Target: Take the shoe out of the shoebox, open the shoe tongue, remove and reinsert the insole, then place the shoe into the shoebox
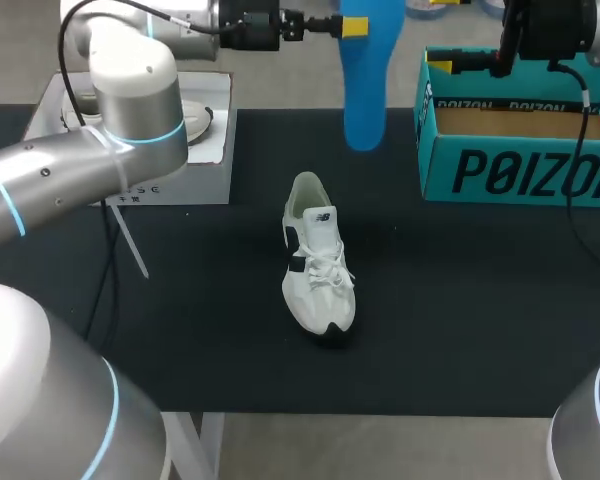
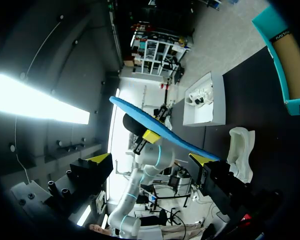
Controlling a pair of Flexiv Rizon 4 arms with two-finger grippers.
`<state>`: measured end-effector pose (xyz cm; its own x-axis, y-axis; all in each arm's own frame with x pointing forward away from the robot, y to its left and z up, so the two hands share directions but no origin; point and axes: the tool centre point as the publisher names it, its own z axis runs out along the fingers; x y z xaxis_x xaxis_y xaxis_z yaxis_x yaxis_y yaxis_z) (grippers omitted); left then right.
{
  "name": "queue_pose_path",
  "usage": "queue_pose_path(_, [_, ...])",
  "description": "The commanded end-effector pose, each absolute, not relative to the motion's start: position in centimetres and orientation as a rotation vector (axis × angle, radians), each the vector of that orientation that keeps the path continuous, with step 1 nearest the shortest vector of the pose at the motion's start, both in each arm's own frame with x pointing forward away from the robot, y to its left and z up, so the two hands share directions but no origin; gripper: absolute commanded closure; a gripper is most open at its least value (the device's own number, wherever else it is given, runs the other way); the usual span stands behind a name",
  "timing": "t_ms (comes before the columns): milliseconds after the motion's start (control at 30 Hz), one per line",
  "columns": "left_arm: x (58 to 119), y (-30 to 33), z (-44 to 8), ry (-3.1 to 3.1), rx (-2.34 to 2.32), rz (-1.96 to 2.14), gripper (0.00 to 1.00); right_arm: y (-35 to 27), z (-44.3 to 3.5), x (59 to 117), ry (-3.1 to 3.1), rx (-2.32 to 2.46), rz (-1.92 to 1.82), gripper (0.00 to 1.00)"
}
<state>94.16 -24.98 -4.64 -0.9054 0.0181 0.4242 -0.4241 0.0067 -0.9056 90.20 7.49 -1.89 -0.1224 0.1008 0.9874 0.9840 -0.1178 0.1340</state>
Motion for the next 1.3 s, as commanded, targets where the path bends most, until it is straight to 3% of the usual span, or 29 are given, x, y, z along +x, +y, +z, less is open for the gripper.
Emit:
queue_pose_path(33, [94.5, -24.7, -5.3, -1.908, 0.196, 2.059, 1.0, 7.6, -1.9, 90.4, -1.314, -1.309, -1.352, 0.0])
queue_pose_path(333, [94.5, -24.8, -5.5, -2.105, 0.181, 2.021, 1.0, 7.6, -1.9, 90.4, -1.314, -1.309, -1.352, 0.0])
queue_pose_path(600, [93.1, -24.5, -4.5, -2.518, -0.574, 2.239, 1.0, 7.6, -1.9, 90.4, -1.314, -1.309, -1.352, 0.0])
queue_pose_path(1100, [93.0, -24.3, -4.6, -2.547, -0.575, 2.285, 1.0, 7.6, -1.9, 90.4, -1.314, -1.309, -1.352, 0.0])
queue_pose_path(1300, [92.3, -24.3, -3.7, -2.841, -1.313, 2.294, 1.0, 7.6, -1.9, 90.4, -1.314, -1.309, -1.352, 0.0])
